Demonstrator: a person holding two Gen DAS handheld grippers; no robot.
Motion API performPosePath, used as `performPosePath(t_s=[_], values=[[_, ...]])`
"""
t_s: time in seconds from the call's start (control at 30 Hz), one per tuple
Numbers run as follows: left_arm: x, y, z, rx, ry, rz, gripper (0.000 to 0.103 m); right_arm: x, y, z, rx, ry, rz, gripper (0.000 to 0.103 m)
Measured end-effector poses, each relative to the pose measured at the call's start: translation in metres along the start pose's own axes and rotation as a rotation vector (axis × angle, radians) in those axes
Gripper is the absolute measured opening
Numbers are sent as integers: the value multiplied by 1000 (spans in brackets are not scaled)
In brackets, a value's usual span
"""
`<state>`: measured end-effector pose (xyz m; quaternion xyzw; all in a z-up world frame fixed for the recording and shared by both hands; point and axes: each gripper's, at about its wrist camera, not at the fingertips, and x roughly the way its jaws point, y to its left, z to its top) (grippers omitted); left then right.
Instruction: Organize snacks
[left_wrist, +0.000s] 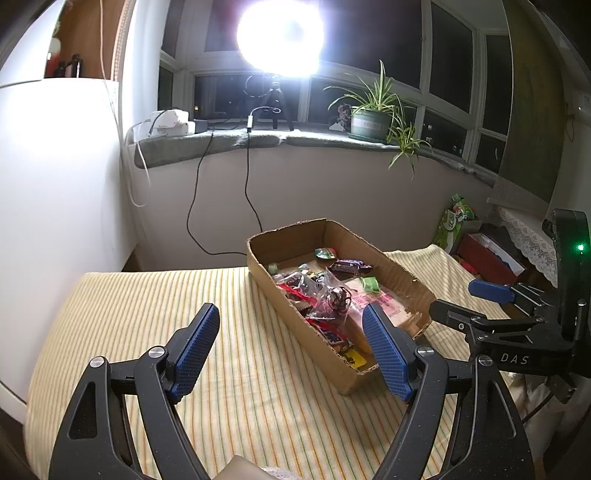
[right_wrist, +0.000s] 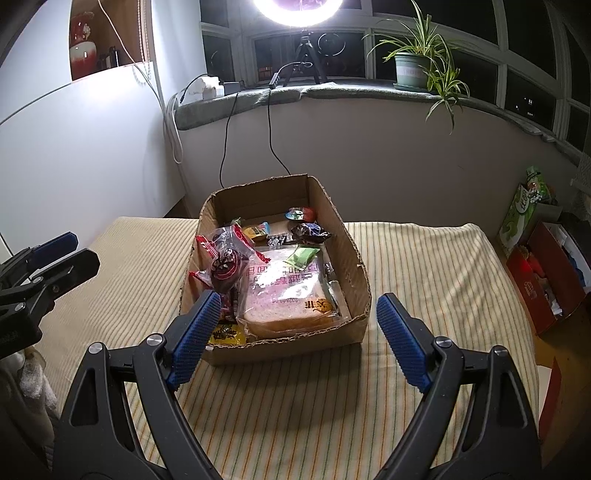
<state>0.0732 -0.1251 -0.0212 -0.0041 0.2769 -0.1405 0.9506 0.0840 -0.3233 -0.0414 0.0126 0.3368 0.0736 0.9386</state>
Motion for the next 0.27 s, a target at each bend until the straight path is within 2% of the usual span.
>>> performPosePath(t_s=[0.27], values=[[-1, -2, -1, 9, -7, 2, 80, 1, -1, -1, -2, 4, 0, 89]])
